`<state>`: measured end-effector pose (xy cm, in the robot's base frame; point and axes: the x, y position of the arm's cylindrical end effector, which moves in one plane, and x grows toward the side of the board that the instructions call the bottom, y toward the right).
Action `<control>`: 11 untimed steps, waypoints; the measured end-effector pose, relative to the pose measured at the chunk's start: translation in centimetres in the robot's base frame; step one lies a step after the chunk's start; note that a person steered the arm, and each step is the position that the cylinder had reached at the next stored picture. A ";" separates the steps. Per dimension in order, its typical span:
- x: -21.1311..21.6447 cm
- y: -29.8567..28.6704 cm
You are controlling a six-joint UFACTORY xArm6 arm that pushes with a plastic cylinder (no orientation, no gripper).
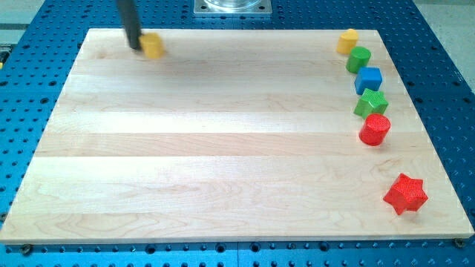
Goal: Keep hexagon on left to red circle
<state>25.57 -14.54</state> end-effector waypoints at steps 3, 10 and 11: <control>11.1 8.6; 17.8 31.4; 22.2 33.1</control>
